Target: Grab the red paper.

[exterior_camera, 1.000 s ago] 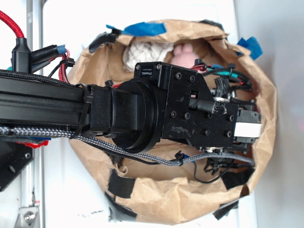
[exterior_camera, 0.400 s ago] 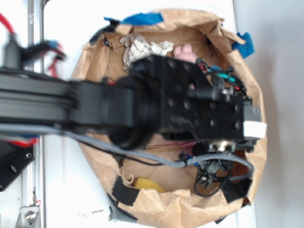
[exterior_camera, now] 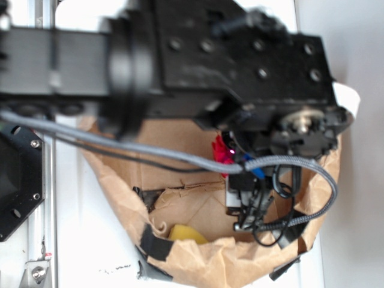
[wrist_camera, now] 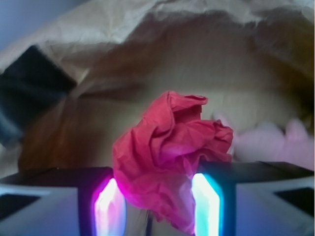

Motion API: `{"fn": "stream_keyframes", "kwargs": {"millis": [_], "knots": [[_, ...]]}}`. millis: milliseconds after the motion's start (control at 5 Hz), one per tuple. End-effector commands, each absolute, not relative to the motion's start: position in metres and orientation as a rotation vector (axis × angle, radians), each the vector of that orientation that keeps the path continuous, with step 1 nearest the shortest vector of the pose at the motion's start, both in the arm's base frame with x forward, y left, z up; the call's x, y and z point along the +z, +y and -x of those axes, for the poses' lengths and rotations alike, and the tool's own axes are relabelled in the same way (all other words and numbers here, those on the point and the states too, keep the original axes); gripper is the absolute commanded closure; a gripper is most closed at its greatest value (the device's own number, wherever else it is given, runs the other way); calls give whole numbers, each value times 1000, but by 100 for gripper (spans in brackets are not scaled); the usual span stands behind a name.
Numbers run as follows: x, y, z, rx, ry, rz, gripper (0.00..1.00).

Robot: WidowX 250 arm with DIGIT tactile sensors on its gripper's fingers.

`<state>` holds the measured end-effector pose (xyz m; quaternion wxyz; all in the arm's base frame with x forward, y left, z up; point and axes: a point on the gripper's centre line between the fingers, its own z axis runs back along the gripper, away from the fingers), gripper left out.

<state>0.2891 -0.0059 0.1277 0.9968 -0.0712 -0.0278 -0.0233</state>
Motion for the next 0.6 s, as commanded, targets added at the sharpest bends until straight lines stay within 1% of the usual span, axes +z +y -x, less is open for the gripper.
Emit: {"fn": "stream_keyframes", "kwargs": {"millis": [0, 400], "knots": [[167, 2, -279, 80, -68, 87, 100], [167, 0, -274, 66, -88, 67, 100]]}}
